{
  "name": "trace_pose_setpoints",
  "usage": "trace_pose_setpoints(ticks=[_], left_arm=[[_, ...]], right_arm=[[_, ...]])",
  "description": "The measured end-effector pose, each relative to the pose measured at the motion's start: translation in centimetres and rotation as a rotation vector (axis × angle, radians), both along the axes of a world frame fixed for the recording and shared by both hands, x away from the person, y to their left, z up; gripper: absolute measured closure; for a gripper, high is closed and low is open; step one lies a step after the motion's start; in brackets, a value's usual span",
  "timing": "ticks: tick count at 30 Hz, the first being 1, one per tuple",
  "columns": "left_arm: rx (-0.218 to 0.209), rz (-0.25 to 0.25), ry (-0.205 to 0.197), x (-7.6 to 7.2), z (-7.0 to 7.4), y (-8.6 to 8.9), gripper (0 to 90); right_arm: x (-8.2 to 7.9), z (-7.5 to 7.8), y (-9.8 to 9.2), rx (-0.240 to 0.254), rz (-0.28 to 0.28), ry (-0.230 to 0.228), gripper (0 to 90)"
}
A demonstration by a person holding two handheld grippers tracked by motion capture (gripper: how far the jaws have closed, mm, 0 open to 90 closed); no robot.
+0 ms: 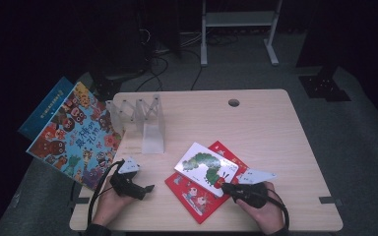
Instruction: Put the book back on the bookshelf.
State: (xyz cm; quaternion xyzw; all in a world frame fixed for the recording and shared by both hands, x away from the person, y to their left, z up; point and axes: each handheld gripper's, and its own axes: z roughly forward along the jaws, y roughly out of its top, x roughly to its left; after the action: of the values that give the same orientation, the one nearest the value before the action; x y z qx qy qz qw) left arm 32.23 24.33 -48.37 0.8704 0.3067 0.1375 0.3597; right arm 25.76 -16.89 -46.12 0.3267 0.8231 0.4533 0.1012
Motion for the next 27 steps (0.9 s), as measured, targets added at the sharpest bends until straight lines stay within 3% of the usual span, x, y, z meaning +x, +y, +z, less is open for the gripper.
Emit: trace_pose_setpoints(ticks=[7,13,18,27], left_arm=[[0.000,0.000,0.000,0.0,0.0,0.0,0.0],[0.000,0.000,0.000,0.0,0.0,0.0,0.0],[0.000,0.000,0.000,0.0,0.0,0.0,0.0],[0.000,0.000,0.000,0.0,0.0,0.0,0.0]], right_arm=[[-0.9,-0.7,1.9,-0.007,0.069,0.017,87.2],[-0.9,-1.2,2.6,-0.027,0.093,0.030,89.5],[-0.8,-1.5,2.8,-0.056,0.084,0.027,89.5],[-0.5,-1.6,2.4,-0.061,0.070,0.016,89.7]])
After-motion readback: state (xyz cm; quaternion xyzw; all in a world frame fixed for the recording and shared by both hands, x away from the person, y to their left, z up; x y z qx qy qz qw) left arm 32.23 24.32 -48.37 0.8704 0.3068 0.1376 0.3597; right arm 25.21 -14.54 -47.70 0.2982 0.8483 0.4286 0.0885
